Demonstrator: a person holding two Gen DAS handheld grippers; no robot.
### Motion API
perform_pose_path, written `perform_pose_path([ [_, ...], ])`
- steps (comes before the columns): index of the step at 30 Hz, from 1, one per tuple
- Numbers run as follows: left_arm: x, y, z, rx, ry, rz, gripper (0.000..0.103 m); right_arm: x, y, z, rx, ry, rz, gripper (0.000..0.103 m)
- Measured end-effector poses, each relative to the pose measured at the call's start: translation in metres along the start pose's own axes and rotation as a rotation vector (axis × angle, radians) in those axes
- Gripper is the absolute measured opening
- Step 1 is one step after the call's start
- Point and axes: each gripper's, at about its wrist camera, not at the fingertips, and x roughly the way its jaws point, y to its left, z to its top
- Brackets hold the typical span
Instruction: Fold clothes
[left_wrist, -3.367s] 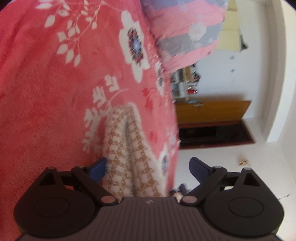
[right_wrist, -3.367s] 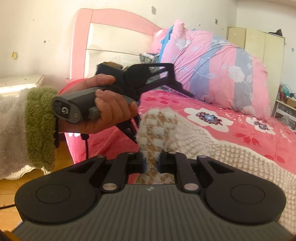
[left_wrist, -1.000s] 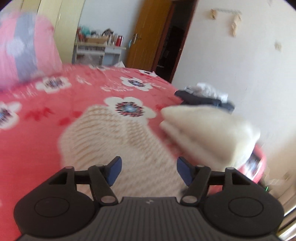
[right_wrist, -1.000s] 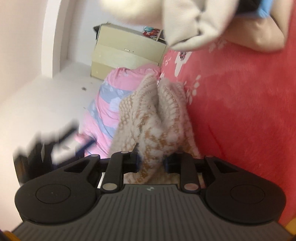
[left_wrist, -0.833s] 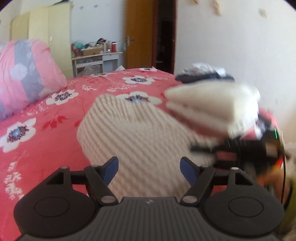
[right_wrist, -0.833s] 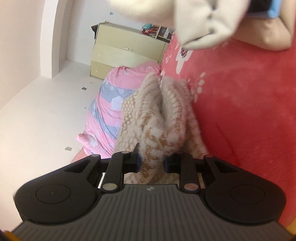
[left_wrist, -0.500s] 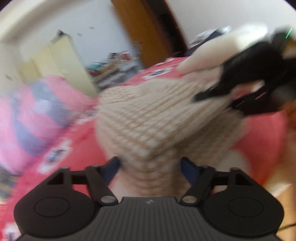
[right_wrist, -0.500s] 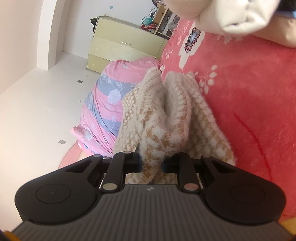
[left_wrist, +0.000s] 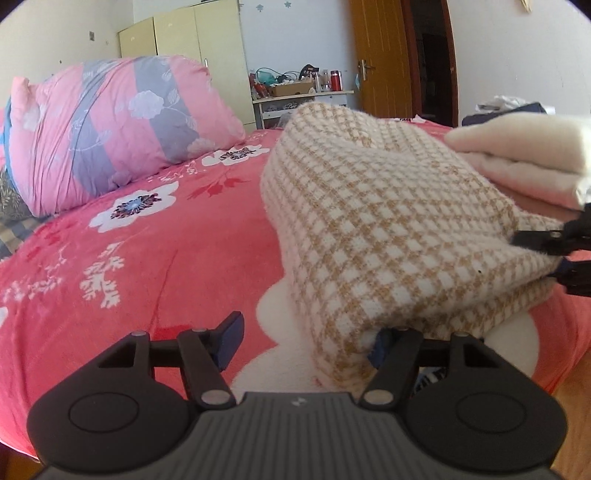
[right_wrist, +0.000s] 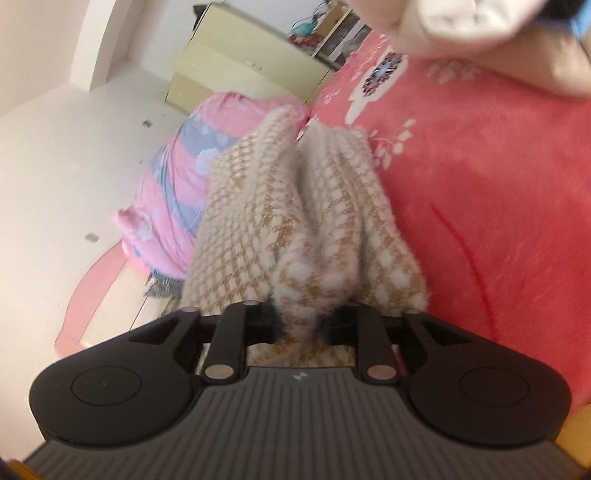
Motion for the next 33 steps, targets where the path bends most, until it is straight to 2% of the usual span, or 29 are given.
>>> perform_pose_path([
  [3,0.001,0.0,-0.003,-0.013,-0.004,0.001,0.067,-0.032,0.013,0.001,-0.1,0.007,-0.058,0.03],
  [6,-0.001,-0.002,-0.006,-0.044,-0.005,-0.002,0.067,-0.06,0.056,-0.002,-0.369,-0.072,-0.188,0.025],
  [8,-0.002,-0.003,-0.007,-0.072,-0.002,-0.004,0.067,-0.064,0.094,-0.004,-0.588,-0.144,-0.231,0.019],
  [10,-0.002,-0.002,-0.007,-0.087,-0.002,0.001,0.067,-0.053,0.132,-0.008,-0.803,-0.201,-0.25,0.015],
  [13,-0.004,-0.003,-0.009,-0.111,-0.002,0.007,0.067,-0.018,0.173,-0.019,-1.061,-0.245,-0.242,0.012],
  [17,-0.002,0.001,-0.012,-0.133,-0.001,-0.004,0.068,0.045,0.165,-0.025,-1.196,-0.144,-0.305,0.01],
  [20,0.001,0.004,-0.014,-0.153,0.001,-0.043,0.07,0.087,0.095,-0.026,-1.175,-0.016,-0.417,0.007],
  [21,0.001,0.004,-0.014,-0.149,0.003,-0.039,0.07,0.085,0.083,-0.023,-1.153,-0.044,-0.414,0.007],
  [24,-0.001,0.011,-0.016,-0.174,0.001,-0.068,0.07,0.079,0.086,-0.007,-1.064,-0.04,-0.381,0.007],
  [28,-0.027,0.026,-0.025,-0.196,-0.024,-0.154,0.067,0.077,0.08,-0.01,-1.083,-0.061,-0.378,0.007],
  [31,-0.06,0.041,-0.03,-0.215,-0.092,-0.168,0.063,0.075,0.077,-0.006,-1.026,-0.066,-0.358,0.007],
  [33,-0.078,0.05,-0.023,-0.251,-0.166,-0.197,0.058,0.082,0.077,-0.012,-1.002,-0.076,-0.347,0.007],
])
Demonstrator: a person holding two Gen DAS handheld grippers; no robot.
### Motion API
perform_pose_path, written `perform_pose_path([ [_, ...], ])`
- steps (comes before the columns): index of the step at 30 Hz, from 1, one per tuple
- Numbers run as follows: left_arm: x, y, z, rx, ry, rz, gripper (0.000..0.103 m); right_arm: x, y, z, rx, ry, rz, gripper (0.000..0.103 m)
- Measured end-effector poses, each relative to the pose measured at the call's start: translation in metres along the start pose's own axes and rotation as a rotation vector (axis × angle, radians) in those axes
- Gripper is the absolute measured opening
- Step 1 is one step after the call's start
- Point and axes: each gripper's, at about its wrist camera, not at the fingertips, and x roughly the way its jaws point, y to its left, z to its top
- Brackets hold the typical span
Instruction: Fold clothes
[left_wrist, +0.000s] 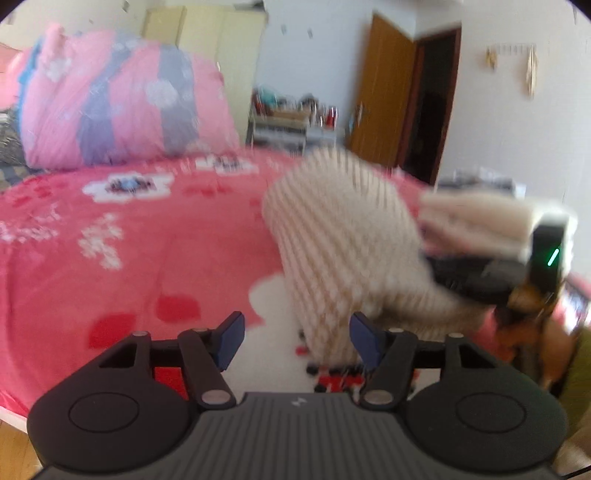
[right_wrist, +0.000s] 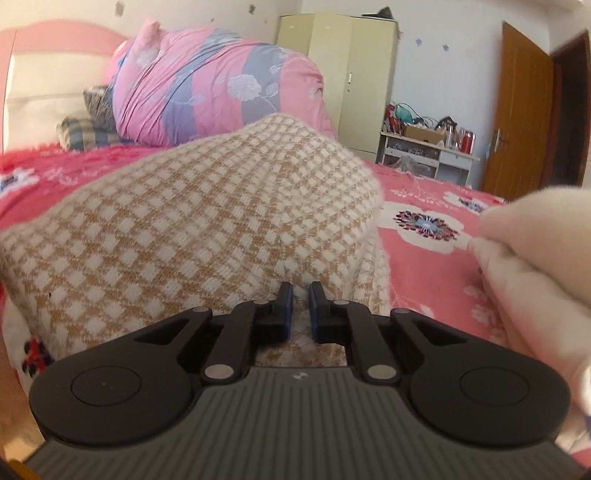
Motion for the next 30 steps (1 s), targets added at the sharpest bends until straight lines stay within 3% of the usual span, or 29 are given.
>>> perform_pose_path([
  [2,0.003,-0.009,0.015,0.016,-0.053,-0.053,0.053,0.001,0.002,-0.001,0.014,-0.005,-0.003,0.007],
  [4,0.008,-0.02,0.03,0.035,-0.104,-0.108,0.04,0.001,0.002,0.0,0.031,-0.003,-0.004,0.007],
  [9,0.07,-0.053,0.023,0.213,0.058,-0.1,0.006,0.001,-0.002,0.005,0.048,0.028,0.013,0.007],
  [14,0.098,-0.033,0.0,0.213,0.15,-0.067,0.003,0.003,-0.003,0.014,0.006,0.095,0.036,0.007],
  [16,0.1,-0.031,-0.002,0.197,0.143,-0.068,0.003,0.006,-0.003,0.023,-0.033,0.139,0.045,0.007],
  [20,0.093,-0.041,-0.011,0.209,0.111,-0.051,0.003,-0.007,-0.003,0.072,-0.051,0.143,0.084,0.008],
  [23,0.091,-0.041,-0.013,0.207,0.098,-0.046,0.003,-0.021,0.018,0.117,-0.093,0.015,0.205,0.009],
  [24,0.09,-0.042,-0.014,0.21,0.094,-0.044,0.003,-0.012,0.029,0.12,-0.118,0.018,0.24,0.008],
  [26,0.088,-0.041,-0.015,0.21,0.086,-0.043,0.003,0.009,0.052,0.125,-0.168,0.037,0.307,0.008],
  [27,0.088,-0.04,-0.017,0.205,0.086,-0.035,0.003,0.031,0.061,0.115,-0.191,0.096,0.313,0.008],
  [29,0.087,-0.038,-0.021,0.193,0.079,-0.032,0.003,0.074,0.053,0.072,-0.108,0.136,0.335,0.007],
  [30,0.086,-0.037,-0.022,0.188,0.074,-0.039,0.003,0.079,0.046,0.064,-0.048,0.112,0.357,0.006],
])
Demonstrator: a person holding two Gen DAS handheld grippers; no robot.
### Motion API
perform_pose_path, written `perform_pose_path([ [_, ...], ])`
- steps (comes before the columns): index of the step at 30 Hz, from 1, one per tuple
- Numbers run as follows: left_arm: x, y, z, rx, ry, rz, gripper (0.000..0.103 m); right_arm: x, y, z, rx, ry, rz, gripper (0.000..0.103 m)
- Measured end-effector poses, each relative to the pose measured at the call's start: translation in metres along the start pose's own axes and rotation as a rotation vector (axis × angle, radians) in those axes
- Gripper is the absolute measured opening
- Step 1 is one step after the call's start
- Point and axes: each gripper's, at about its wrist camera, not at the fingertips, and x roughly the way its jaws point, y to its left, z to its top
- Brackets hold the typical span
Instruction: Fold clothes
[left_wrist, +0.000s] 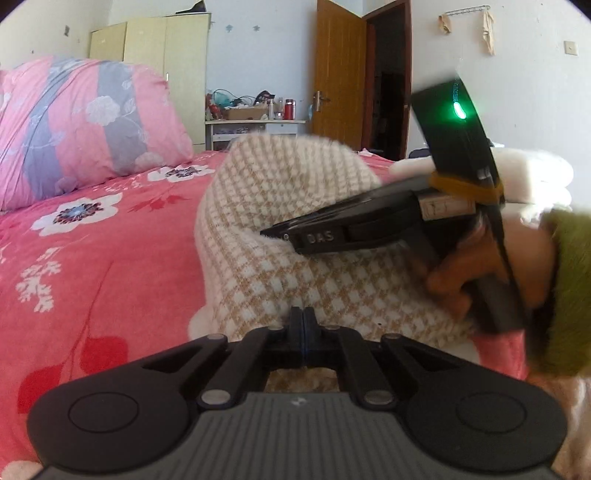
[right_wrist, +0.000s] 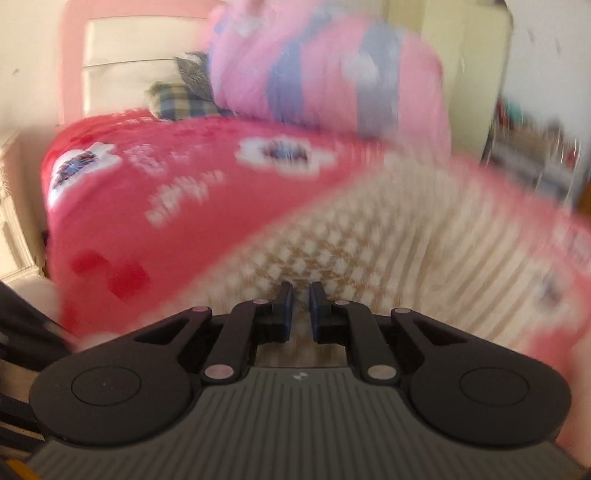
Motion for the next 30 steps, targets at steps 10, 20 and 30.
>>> perform_pose_path([
  [10,-0.007,0.005,-0.006,-0.036,-0.032,-0.029,0.003,-0.022,0.011,0.1,-0.046,-0.063,-0.081,0.008],
  [20,-0.01,0.011,-0.01,-0.073,-0.05,-0.059,0.003,0.057,-0.033,0.079,0.053,0.128,-0.069,0.007],
  [30,-0.019,0.009,-0.015,-0.085,-0.056,-0.069,0.003,0.128,-0.055,0.079,0.088,0.24,-0.142,0.0],
])
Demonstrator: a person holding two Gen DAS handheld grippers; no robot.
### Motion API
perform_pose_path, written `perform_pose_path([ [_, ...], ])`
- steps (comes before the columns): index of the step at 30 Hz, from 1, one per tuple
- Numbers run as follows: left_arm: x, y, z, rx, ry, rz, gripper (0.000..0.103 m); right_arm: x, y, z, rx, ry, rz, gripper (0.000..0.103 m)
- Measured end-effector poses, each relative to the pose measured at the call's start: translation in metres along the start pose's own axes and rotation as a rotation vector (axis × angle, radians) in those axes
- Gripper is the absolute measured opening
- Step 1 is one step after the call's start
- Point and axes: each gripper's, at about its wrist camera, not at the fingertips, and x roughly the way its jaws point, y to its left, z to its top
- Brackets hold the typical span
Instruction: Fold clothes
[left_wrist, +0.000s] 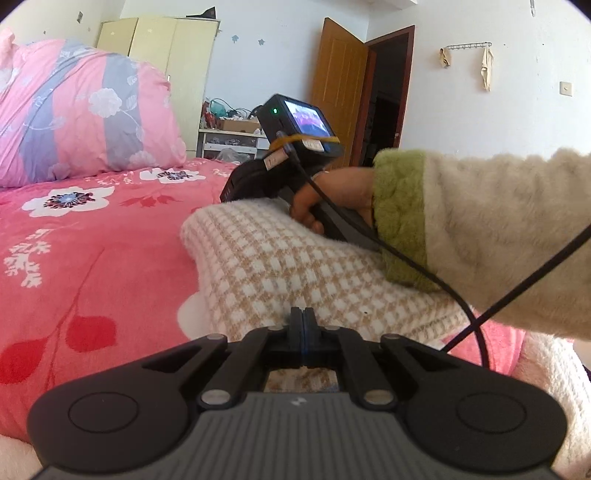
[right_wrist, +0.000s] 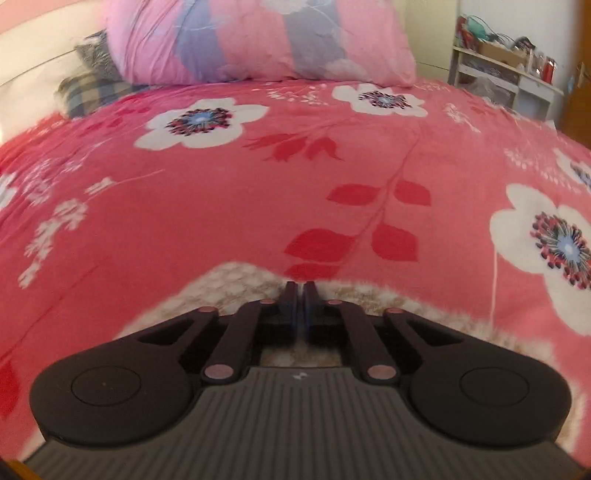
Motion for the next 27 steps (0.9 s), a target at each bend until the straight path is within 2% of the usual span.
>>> perform_pose_path([
  [3,-0.001,0.0,-0.002,-0.011,0.003,0.0,0.003,-0.014,0.003,0.008,-0.026,-0.012,0.0,0.0],
  [6,-0.003,0.001,-0.005,-0.024,0.001,-0.007,0.003,-0.064,0.006,0.023,0.017,-0.148,0.074,0.005],
  [8,-0.003,0.003,-0.004,-0.032,0.002,-0.012,0.003,-0.091,0.017,0.029,-0.009,-0.198,0.158,0.005],
  [10,-0.003,0.004,-0.003,-0.025,0.002,-0.012,0.003,-0.085,0.033,0.025,-0.067,-0.134,0.192,0.003],
  [12,0.0,0.003,-0.002,-0.012,0.019,0.003,0.003,-0.032,0.041,-0.002,-0.107,0.0,0.143,0.0],
  [13,0.0,0.003,-0.002,-0.015,0.016,0.006,0.003,-0.007,0.036,-0.019,-0.077,0.026,0.155,0.0],
  [16,-0.001,0.004,0.0,-0.035,0.005,0.007,0.003,-0.001,0.035,-0.008,-0.051,0.039,0.164,0.0],
  [20,-0.005,0.008,-0.002,-0.077,0.011,-0.011,0.003,-0.036,0.043,-0.002,-0.079,-0.031,0.113,0.0],
  [21,-0.006,0.009,-0.003,-0.086,0.012,-0.015,0.003,-0.053,0.043,-0.002,-0.064,-0.059,0.119,0.003],
  [24,-0.006,0.013,-0.003,-0.107,0.018,-0.029,0.003,-0.107,0.043,-0.004,-0.012,-0.146,0.147,0.003],
  [26,-0.005,0.015,-0.002,-0.109,0.021,-0.033,0.003,-0.118,0.048,-0.015,-0.025,-0.114,0.151,0.003],
  [27,-0.003,0.016,-0.001,-0.102,0.019,-0.026,0.003,-0.11,0.051,-0.028,-0.053,-0.081,0.129,0.001],
])
